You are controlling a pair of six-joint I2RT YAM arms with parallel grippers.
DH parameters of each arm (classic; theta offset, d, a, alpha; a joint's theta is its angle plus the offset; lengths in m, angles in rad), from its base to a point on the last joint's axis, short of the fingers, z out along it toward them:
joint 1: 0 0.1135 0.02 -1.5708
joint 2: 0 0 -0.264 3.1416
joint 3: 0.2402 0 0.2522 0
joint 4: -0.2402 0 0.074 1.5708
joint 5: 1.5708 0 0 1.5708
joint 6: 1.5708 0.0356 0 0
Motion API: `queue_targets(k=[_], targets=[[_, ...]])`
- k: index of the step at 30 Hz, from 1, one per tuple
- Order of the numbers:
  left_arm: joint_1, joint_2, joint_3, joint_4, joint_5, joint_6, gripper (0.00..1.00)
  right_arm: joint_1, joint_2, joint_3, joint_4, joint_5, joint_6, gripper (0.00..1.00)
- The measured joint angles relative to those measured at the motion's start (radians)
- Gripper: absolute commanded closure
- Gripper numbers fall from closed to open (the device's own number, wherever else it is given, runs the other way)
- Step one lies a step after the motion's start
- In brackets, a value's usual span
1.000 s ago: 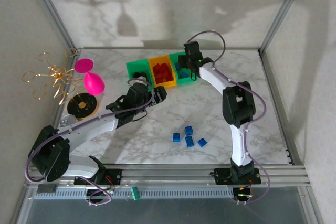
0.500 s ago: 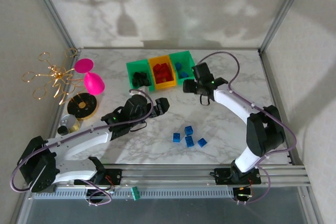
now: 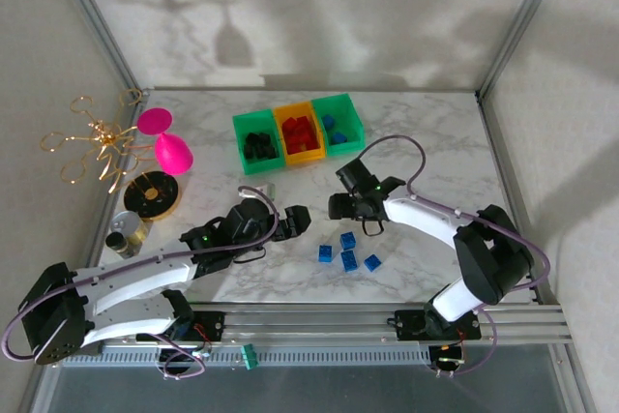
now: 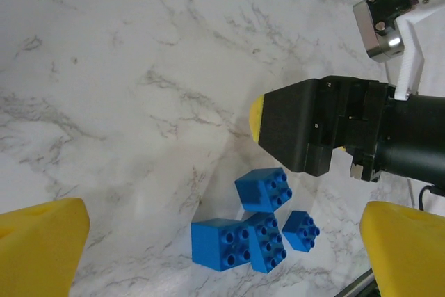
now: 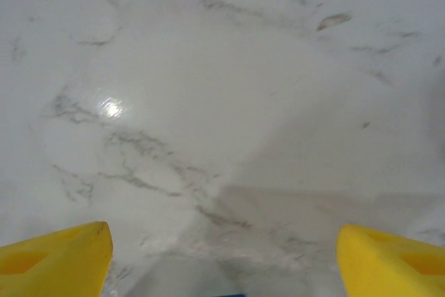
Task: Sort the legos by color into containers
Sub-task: Pick up the lego from the bottom-center of the table.
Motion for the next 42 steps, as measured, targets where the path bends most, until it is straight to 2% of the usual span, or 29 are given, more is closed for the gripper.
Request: queue_targets(k=[6, 14, 26, 30, 35, 42], targets=[[-0.01, -0.003, -0.006, -0.006, -0.003, -0.019, 0.0, 0.068, 0.014, -0.046, 0.015, 0.011, 0.076, 0.16], [-0.013, -0.003, -0.01, -0.01, -0.007, -0.03, 0.0, 0.104, -0.002, -0.137, 0.015, 0.01, 0.144, 0.34], [-0.013, -0.004, -0.01, -0.022, -0.016, -0.034, 0.0, 0.108, -0.045, -0.144, 0.014, 0.014, 0.144, 0.67], [-0.013, -0.011, -0.009, -0.027, -0.033, -0.033, 0.0, 0.108, -0.051, -0.124, -0.011, 0.034, 0.136, 0.71], [-0.013, -0.013, 0.019, -0.052, -0.063, -0.026, 0.0, 0.096, -0.06, -0.027, -0.048, 0.076, 0.1, 0.71], [0.034, -0.008, 0.094, -0.057, -0.093, 0.0, 0.0, -0.079, -0.038, 0.153, -0.019, 0.109, -0.006, 0.7]])
